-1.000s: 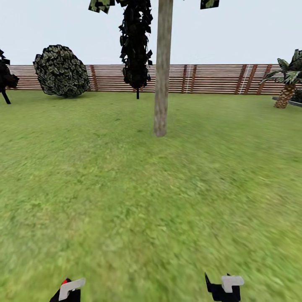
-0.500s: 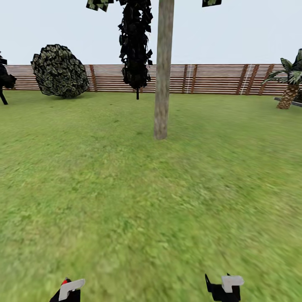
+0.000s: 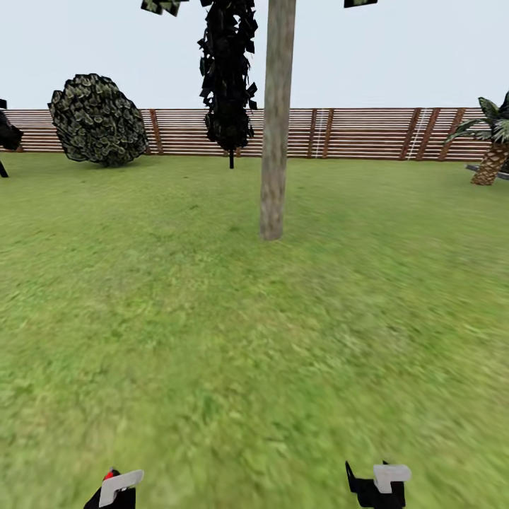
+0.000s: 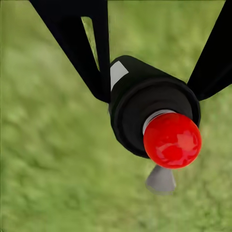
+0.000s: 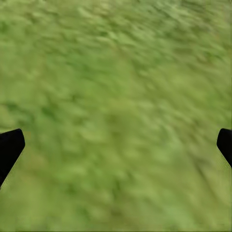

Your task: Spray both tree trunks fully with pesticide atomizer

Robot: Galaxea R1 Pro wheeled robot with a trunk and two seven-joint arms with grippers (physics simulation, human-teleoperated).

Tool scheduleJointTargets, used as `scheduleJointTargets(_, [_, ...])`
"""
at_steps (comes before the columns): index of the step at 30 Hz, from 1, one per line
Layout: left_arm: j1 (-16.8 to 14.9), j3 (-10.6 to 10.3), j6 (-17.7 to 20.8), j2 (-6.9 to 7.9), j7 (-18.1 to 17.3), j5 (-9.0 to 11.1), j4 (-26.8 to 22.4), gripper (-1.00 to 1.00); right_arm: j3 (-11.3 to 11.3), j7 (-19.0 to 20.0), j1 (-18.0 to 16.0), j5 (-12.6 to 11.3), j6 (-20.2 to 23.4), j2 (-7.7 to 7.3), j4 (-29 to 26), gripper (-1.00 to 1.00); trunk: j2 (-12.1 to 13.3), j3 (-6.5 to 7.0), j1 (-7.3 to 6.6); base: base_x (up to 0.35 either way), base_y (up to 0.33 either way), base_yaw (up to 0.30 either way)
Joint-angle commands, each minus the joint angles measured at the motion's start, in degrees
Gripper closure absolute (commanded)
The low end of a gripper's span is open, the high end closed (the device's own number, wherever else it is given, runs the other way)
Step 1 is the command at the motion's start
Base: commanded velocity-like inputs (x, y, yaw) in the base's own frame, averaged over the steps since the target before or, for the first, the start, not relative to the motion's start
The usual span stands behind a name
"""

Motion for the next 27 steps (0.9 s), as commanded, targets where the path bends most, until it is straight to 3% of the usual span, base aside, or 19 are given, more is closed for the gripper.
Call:
scheduleJointTargets(1, [0.0,0.2,-0.2,-0.02,0.2,-0.6,0.1,1.00,0.0,0.0,0.0,0.0,-0.2,-0.01,0.0,-1.00,0.0,-0.05,0.02,0.338,0.000,0.000])
scheduleJointTargets(20, [0.0,0.2,-0.2,-0.02,0.2,-0.6,0.0,1.00,0.0,0.0,0.0,0.0,-0.2,-0.01,0.0,-1.00,0.0,-0.05,0.02,0.338,0.000,0.000])
scheduleJointTargets(27, [0.0,0.2,-0.2,-0.02,0.2,-0.6,-0.1,1.00,0.0,0.0,0.0,0.0,-0.2,-0.01,0.0,-1.00,0.0,-0.05,0.02,0.338,0.000,-0.197])
